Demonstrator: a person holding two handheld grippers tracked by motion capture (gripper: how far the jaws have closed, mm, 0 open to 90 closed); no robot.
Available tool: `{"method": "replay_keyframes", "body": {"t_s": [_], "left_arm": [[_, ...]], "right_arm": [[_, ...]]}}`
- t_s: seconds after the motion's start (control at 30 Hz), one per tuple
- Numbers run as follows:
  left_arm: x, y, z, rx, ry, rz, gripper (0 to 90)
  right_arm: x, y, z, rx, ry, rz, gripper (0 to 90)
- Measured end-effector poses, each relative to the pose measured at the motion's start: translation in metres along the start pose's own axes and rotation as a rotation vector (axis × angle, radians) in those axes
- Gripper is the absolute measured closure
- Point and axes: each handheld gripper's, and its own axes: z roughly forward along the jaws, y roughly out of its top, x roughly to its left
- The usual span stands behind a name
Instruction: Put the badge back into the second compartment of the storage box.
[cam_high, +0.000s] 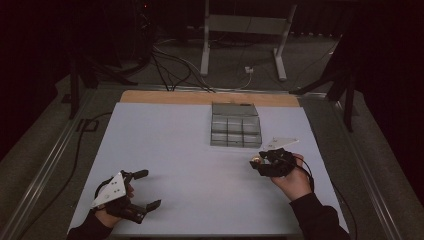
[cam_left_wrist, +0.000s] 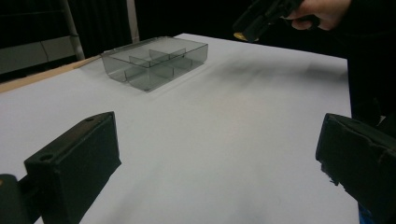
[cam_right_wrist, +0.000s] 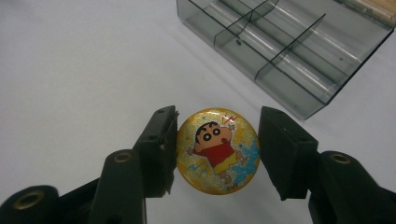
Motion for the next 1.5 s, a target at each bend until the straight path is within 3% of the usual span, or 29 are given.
{"method": "replay_keyframes", "body": {"t_s": [1.5], "left_arm": [[-0.001,0.0,-0.001,-0.004,-0.006,-0.001,0.5]], "right_arm": [[-0.036,0.086,0.03,0.0,-0.066,0.006,47.6]]}}
